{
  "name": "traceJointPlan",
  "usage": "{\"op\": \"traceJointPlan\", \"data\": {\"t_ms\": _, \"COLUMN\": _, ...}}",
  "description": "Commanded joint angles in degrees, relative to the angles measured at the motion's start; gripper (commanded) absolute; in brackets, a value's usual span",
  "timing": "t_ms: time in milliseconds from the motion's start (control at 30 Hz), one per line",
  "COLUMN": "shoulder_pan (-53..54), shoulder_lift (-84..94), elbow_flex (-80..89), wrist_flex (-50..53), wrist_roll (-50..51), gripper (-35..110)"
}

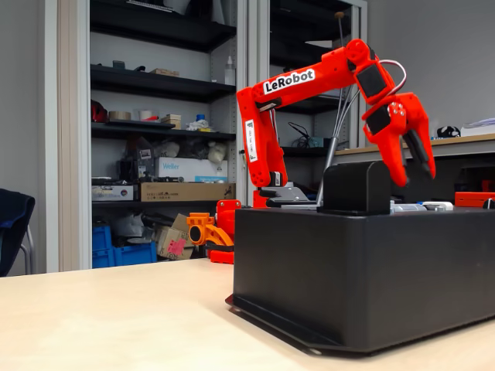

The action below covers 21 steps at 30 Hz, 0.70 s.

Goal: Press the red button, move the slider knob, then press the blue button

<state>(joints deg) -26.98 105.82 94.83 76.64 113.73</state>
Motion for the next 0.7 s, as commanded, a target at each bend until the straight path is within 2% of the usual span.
{"op": "traceJointPlan", "data": {"t_ms": 0, "shoulder_pan": -0.8, "shoulder_lift": 2.2, "elbow_flex": 1.8, "wrist_flex": -0.4, "wrist_roll": 0.2, "gripper": 28}}
{"op": "traceJointPlan", "data": {"t_ms": 400, "shoulder_pan": 0.6, "shoulder_lift": 0.3, "elbow_flex": 3.4, "wrist_flex": -3.1, "wrist_roll": -3.0, "gripper": 38}}
{"op": "traceJointPlan", "data": {"t_ms": 667, "shoulder_pan": 1.8, "shoulder_lift": -0.1, "elbow_flex": 4.0, "wrist_flex": -3.3, "wrist_roll": -4.5, "gripper": 40}}
